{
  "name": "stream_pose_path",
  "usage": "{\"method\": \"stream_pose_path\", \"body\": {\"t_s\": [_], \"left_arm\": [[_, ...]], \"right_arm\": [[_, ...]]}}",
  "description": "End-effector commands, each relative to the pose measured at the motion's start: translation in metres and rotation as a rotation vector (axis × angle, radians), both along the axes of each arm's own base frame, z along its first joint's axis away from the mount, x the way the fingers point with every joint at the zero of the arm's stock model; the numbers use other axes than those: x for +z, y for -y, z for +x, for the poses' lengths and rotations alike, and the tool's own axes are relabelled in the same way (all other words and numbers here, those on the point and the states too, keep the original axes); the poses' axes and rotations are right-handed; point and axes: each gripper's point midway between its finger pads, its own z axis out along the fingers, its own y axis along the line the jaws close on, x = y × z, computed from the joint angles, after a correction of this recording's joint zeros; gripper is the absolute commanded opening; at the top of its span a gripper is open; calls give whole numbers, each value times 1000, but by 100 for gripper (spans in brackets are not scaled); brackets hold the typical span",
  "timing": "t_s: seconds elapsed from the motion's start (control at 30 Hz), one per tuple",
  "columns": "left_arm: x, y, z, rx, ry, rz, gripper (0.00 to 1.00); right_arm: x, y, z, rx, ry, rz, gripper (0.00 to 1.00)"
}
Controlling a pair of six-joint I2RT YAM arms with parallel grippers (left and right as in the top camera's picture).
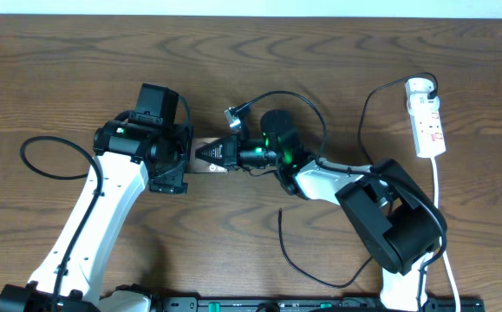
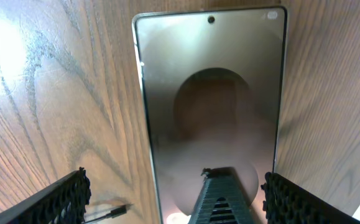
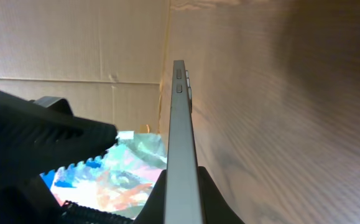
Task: Plug charger to phone and switch on socket
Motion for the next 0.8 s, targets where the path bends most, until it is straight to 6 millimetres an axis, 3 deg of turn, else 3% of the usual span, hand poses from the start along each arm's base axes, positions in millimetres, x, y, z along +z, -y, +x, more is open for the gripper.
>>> {"method": "stream_pose_path", "body": {"t_s": [0.0,0.33,0.6,0.77], "left_arm": [[3,2,2,-59,16,8,87],[19,23,21,-342,178,-24,87],[40,23,24,-566,314,57,87],[55,24,26,-647,395,97,87]], "right_arm": [[7,8,12,-12,75,5,1],[-11,54,36,-34,-8,-40,1],[-5,97,64,-105,-104,2,1],[7,112,74,-134,-214,58,1]]}}
